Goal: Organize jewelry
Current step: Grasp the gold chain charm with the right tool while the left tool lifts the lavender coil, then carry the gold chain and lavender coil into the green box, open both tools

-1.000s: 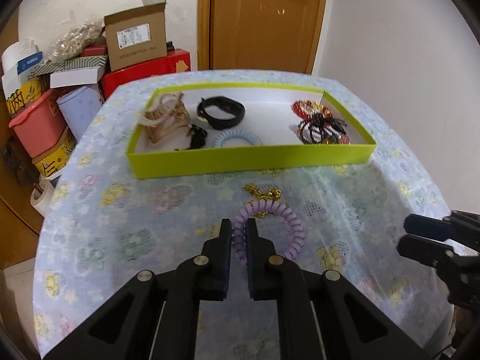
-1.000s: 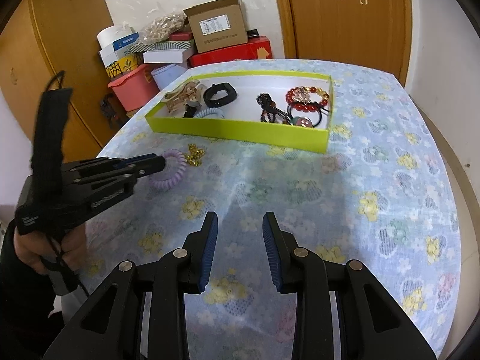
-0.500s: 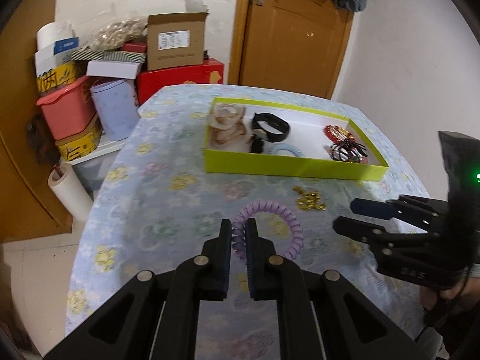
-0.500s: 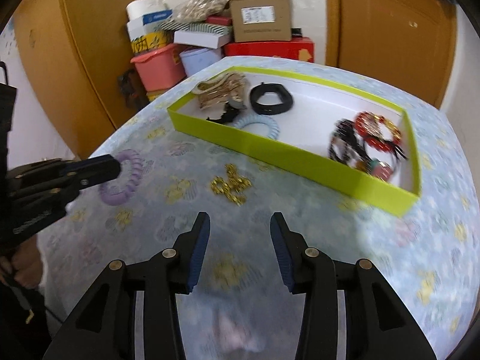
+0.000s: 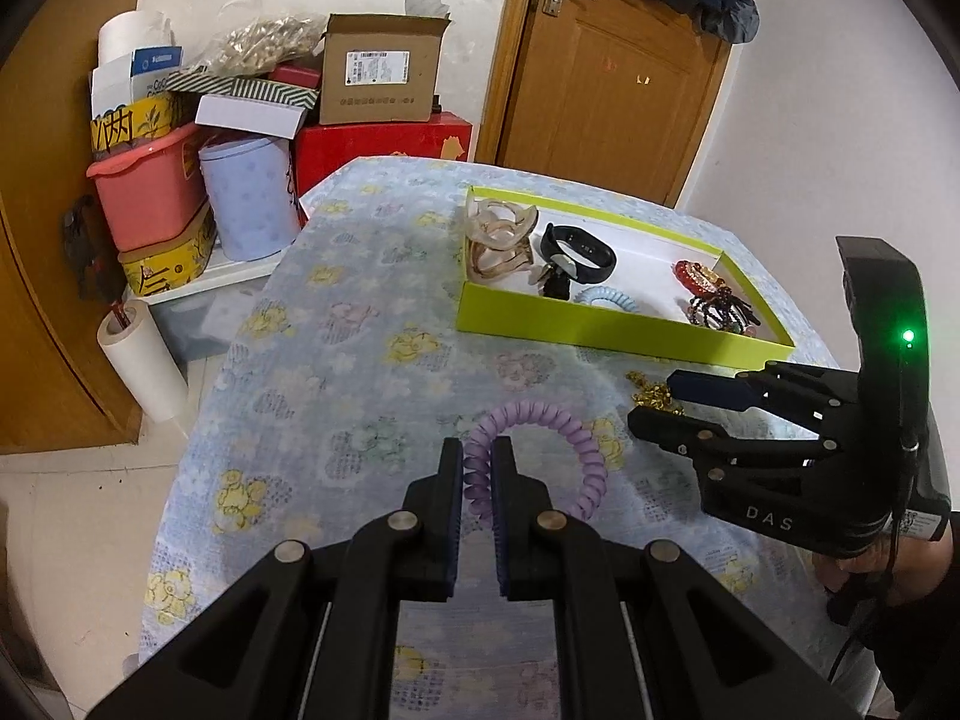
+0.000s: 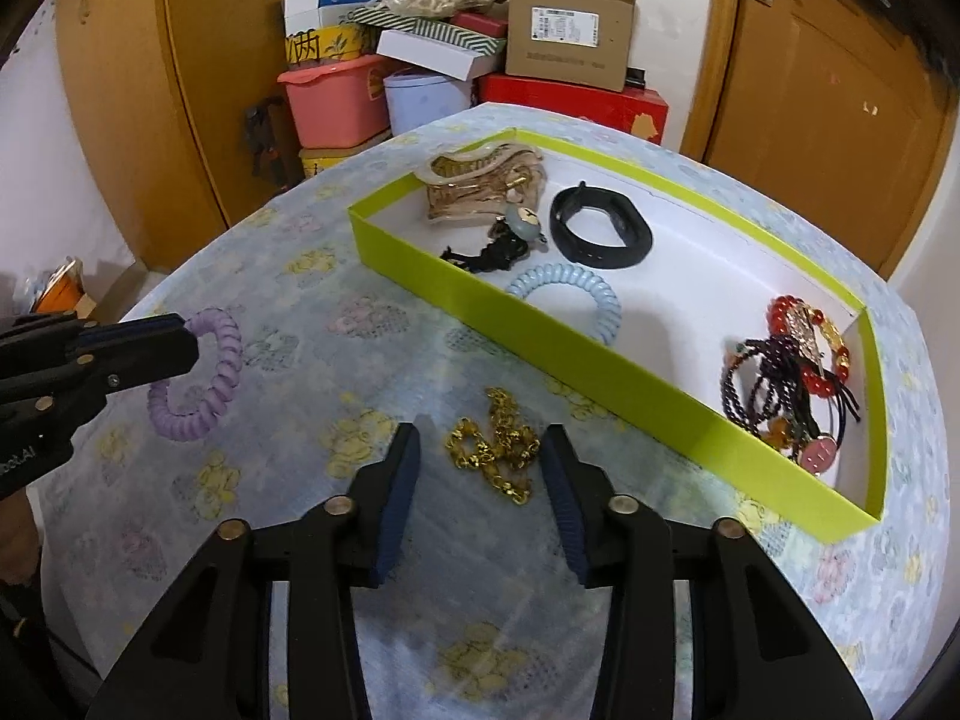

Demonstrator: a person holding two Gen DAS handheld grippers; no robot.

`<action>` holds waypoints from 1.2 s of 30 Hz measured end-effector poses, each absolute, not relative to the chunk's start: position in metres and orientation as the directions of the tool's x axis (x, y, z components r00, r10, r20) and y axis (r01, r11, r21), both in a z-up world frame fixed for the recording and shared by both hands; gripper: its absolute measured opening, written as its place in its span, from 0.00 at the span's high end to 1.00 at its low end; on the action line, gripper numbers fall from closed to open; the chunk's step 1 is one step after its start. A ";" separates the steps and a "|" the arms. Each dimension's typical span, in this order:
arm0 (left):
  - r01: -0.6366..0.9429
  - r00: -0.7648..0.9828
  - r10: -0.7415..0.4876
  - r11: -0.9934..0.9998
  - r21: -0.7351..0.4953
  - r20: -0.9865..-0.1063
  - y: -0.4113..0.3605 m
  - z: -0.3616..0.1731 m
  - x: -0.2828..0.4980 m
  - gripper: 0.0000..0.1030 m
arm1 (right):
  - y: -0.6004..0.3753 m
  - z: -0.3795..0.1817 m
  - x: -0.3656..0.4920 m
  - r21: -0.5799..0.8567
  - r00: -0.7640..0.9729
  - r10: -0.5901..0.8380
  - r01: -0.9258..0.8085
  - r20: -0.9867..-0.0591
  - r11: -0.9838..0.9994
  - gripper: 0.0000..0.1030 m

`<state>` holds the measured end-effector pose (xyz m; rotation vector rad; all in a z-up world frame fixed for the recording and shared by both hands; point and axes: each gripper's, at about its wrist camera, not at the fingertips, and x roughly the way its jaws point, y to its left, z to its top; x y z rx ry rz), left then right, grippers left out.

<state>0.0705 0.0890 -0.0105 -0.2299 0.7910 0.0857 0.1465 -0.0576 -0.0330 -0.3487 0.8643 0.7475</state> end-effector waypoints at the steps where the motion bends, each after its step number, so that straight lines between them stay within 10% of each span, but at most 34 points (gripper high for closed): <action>1: -0.163 0.700 -0.011 0.971 -0.175 -0.714 0.090 -0.011 0.071 0.91 | -0.056 -0.033 0.146 0.013 0.420 0.451 -0.720 -0.787 0.694 0.75; 5: -0.161 0.698 -0.019 0.970 -0.183 -0.716 0.092 -0.013 0.071 0.91 | -0.049 -0.033 0.141 -0.006 0.428 0.446 -0.727 -0.786 0.687 0.92; 36: -0.068 0.729 -0.053 0.987 -0.149 -0.683 0.057 0.033 0.090 0.91 | -0.127 0.058 0.128 0.209 0.435 0.618 -0.682 -0.655 0.701 0.92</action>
